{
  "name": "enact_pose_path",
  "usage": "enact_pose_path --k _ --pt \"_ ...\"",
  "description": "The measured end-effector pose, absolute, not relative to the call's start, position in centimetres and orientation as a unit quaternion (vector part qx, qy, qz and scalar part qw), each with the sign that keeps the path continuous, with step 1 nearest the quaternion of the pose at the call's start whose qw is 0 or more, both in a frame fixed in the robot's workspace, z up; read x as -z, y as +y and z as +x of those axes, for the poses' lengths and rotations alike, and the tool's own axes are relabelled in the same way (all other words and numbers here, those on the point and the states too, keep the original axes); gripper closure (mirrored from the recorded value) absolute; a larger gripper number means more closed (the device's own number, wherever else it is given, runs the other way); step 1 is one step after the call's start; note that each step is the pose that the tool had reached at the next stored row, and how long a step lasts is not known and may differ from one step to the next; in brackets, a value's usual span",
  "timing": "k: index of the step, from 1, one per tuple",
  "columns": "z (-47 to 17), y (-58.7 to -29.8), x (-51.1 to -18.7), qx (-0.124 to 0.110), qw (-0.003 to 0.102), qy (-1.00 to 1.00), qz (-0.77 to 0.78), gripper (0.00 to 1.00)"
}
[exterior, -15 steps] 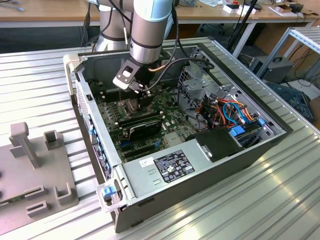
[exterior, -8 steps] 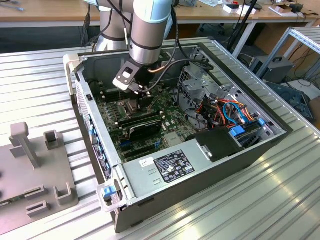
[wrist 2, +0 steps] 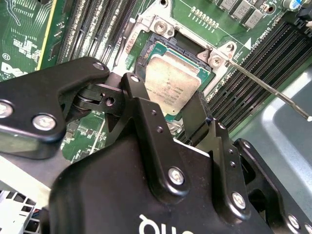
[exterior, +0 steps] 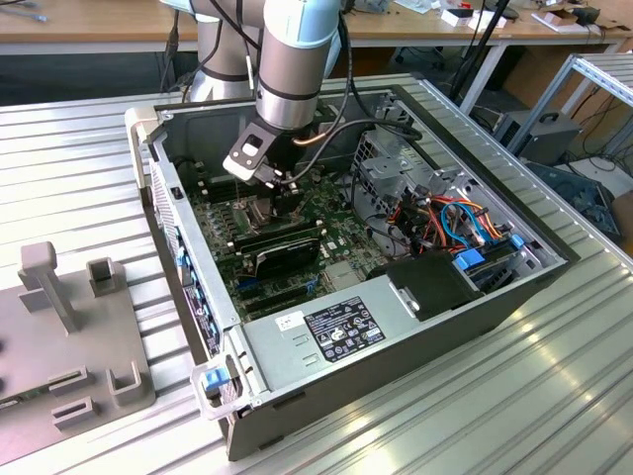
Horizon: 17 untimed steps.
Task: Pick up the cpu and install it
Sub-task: 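Place the cpu into insertion slot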
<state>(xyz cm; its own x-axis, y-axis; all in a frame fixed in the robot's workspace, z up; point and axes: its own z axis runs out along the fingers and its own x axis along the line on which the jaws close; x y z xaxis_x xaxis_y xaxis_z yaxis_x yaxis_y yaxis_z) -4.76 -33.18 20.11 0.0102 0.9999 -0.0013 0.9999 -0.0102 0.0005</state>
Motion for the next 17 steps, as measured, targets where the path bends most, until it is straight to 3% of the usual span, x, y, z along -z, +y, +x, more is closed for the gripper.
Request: enact_pose_path --k 17 --pt "-4.82 -33.33 -19.91 0.000 0.001 0.704 0.711 0.46"
